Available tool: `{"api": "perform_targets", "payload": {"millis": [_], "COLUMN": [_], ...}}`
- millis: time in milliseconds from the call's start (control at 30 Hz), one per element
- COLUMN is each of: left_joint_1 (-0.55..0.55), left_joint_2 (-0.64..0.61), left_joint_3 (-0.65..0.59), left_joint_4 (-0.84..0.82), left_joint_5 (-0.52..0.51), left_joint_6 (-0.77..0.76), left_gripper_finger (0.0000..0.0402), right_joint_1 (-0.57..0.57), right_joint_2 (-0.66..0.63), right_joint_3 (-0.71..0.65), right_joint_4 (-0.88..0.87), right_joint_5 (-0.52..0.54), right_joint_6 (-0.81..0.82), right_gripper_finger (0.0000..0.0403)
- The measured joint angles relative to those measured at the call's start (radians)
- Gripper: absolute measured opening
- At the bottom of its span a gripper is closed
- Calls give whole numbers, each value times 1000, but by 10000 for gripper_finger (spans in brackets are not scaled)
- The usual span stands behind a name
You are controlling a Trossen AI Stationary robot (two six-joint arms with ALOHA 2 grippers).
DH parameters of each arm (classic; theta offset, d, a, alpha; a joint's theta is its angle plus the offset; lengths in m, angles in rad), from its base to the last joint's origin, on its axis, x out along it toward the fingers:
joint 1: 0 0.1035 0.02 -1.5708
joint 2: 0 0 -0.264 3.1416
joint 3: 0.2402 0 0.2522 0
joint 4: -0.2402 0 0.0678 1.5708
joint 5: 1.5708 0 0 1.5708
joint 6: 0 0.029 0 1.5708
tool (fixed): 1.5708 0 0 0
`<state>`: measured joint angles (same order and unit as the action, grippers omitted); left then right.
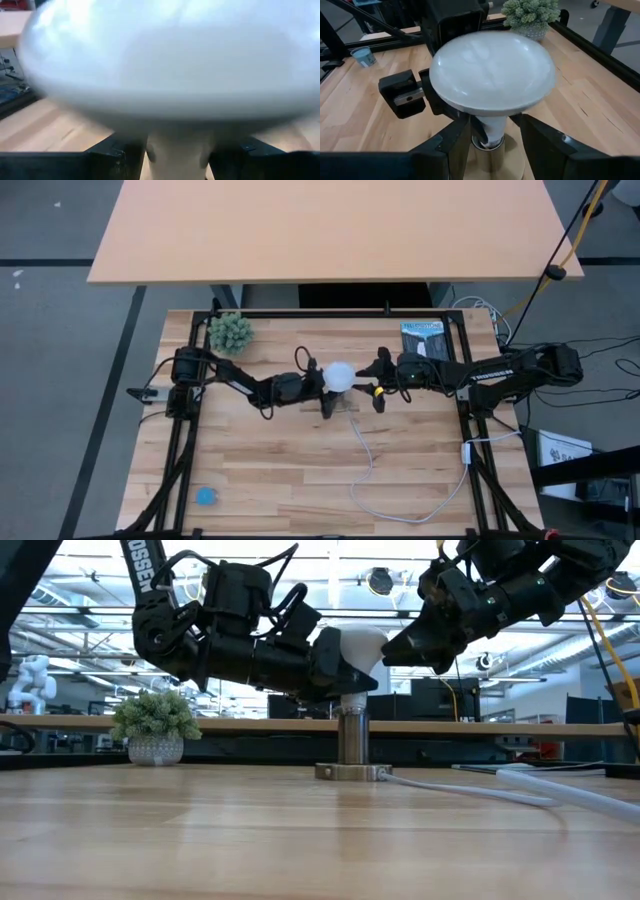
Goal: Screw lightbulb
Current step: Insert the lightbulb into the lamp
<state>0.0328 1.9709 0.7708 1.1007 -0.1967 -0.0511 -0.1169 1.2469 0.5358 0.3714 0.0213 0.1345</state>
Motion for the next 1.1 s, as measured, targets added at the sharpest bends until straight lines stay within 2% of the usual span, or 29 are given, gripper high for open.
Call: {"api": "perform_targets", "payload": {"millis": [200,667,1100], "left_joint_1": [-19,-28,-25], "left_joint_2": [0,0,0], "left_joint_3": [0,0,1], "left_joint_4": [-63,9,-31], "left_joint_5": [1,-18,-21], "left_joint_6": [1,43,-22], "left_gripper_finger": [179,179,179], "right_joint_1": [0,1,1], "right_joint_2": [0,0,0], "right_joint_3": [0,0,0], "right_joint_4": [-21,-82,-87], "right_joint_5": [3,0,0], "right_joint_6": [8,3,2], "right_gripper_finger": [167,167,167]}}
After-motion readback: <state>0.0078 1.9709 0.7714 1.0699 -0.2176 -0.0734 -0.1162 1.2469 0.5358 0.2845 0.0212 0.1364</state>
